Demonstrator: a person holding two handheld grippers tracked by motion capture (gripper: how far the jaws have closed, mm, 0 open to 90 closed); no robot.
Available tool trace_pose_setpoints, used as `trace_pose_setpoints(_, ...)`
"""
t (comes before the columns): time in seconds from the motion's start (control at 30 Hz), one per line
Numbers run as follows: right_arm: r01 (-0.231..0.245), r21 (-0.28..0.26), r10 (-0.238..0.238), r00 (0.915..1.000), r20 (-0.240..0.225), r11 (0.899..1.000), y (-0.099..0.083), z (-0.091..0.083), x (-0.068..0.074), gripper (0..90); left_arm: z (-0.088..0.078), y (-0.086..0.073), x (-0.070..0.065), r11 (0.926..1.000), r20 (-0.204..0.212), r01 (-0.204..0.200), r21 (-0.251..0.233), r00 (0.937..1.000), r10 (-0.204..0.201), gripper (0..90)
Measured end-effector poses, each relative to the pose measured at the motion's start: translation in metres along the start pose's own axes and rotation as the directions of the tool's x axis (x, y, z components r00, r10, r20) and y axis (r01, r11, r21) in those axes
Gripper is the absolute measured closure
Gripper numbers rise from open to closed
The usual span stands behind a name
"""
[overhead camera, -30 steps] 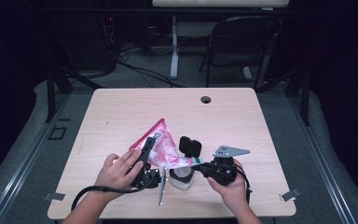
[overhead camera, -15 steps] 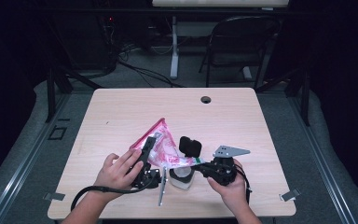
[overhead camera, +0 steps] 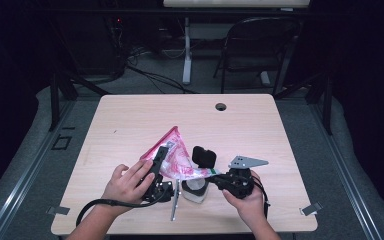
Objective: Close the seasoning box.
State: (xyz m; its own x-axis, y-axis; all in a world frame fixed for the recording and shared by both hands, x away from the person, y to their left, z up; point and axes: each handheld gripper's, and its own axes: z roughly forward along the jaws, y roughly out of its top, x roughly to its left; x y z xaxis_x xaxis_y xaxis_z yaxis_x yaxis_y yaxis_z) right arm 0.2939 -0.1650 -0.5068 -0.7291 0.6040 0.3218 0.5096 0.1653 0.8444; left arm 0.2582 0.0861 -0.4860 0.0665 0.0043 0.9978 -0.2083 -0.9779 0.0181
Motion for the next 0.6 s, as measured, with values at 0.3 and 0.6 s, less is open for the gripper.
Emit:
trace_pose_setpoints(0.3, 0.000, 0.000, 0.000, 1.0000, -0.002, 1.000, 0.0000, 0.0003, 0.0000, 90.0, -0.0008, 0.0007, 0.0005, 1.0000, 0.004, 0.000, 0.003, 1.0000, 0.000, 65.4)
trace_pose_setpoints(0.6, -0.002, -0.001, 0.002, 1.0000, 0.000, 1.000, 0.0000, 0.0001, -0.0002, 90.0, -0.0007, 0.0017, 0.0012, 1.0000, -0.008, -0.005, -0.005, 1.0000, 0.005, 65.4)
